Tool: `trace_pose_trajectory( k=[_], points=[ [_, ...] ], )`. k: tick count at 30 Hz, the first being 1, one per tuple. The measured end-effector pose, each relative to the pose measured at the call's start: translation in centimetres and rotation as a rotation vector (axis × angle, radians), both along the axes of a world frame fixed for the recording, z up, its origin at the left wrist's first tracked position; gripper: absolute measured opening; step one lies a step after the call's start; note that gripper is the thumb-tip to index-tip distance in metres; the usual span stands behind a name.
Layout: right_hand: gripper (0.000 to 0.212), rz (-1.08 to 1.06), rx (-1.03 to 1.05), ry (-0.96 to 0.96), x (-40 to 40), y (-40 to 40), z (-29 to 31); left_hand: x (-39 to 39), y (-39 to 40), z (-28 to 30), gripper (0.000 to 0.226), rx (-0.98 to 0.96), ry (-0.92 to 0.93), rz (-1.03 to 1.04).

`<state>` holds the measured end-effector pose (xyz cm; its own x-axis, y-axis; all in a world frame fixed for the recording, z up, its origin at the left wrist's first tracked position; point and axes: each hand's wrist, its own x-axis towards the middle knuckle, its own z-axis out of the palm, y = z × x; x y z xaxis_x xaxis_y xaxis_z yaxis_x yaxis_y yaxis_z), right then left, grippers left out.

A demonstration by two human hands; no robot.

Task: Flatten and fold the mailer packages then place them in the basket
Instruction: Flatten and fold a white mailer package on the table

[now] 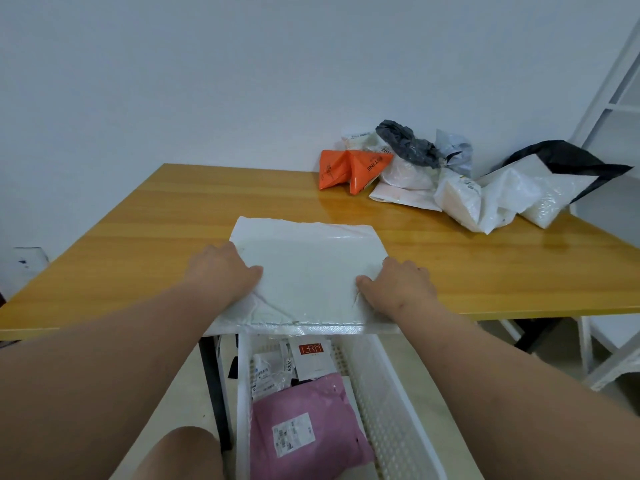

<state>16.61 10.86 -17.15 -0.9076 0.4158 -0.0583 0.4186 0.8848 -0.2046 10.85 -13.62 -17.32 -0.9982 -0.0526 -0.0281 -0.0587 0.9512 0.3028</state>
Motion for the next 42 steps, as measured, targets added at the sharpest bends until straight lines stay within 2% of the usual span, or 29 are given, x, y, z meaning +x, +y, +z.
trace_pose_trajectory(
  k=[2, 4, 7, 10, 15, 18, 21, 24, 27, 29, 30, 32, 34, 38, 42],
  points=[
    [0.035, -0.017, -0.048, -0.004, 0.0, 0.0, 0.7, 0.3, 0.4, 0.8, 0.047, 0.116, -0.028, 0.034],
    [0.030, -0.041, -0.076, -0.015, 0.1, 0.0, 1.2, 0.7, 0.5, 1.3, 0.034, 0.265, -0.081, 0.081],
    [0.033, -0.089, -0.121, -0.066, 1.0, 0.4, 1.7, 1.4, 0.1, 1.4, 0.040, 0.464, -0.164, 0.139],
    [0.045, -0.142, -0.177, -0.079, 2.7, 0.5, 2.0, 2.4, -0.2, 1.4, 0.049, 0.504, -0.211, 0.130],
    [0.071, -0.144, -0.288, -0.111, 5.4, 0.5, 2.5, 4.2, -0.3, 1.6, 0.048, 0.539, -0.248, 0.071],
    [0.076, -0.127, -0.374, -0.102, 6.5, 1.1, 2.4, 5.5, -0.3, 2.0, 0.042, 0.656, -0.260, 0.048],
    [0.082, -0.078, -0.409, -0.132, 7.6, 1.7, 2.9, 7.0, -0.3, 2.5, 0.054, 0.695, -0.265, 0.020],
    [0.082, -0.019, -0.382, -0.214, 8.9, 2.1, 4.4, 8.2, -0.4, 3.6, 0.064, 0.664, -0.289, -0.052],
    [0.063, 0.000, -0.381, -0.330, 10.4, 2.5, 6.1, 8.8, -0.8, 4.7, 0.032, 0.554, -0.304, -0.118],
    [0.065, -0.028, -0.424, -0.392, 11.5, 2.8, 6.8, 9.4, -1.1, 5.4, 0.017, 0.567, -0.448, -0.116],
    [0.061, -0.044, -0.441, -0.429, 12.0, 2.8, 7.1, 9.8, -1.3, 5.7, 0.019, 0.559, -0.526, -0.107],
    [0.037, -0.060, -0.433, -0.532, 13.1, 2.7, 7.7, 10.5, -1.8, 5.8, 0.031, 0.495, -0.641, -0.082],
    [0.026, -0.056, -0.372, -0.636, 14.0, 2.5, 7.7, 10.7, -2.1, 5.6, 0.045, 0.416, -0.720, -0.076],
    [0.023, -0.059, -0.291, -0.701, 15.6, 1.6, 6.8, 11.6, -2.2, 4.6, 0.057, 0.233, -0.807, -0.139],
    [0.026, -0.028, -0.219, -0.697, 16.7, 0.5, 6.0, 12.6, -1.7, 3.3, 0.040, 0.185, -0.845, -0.048]
  ],
)
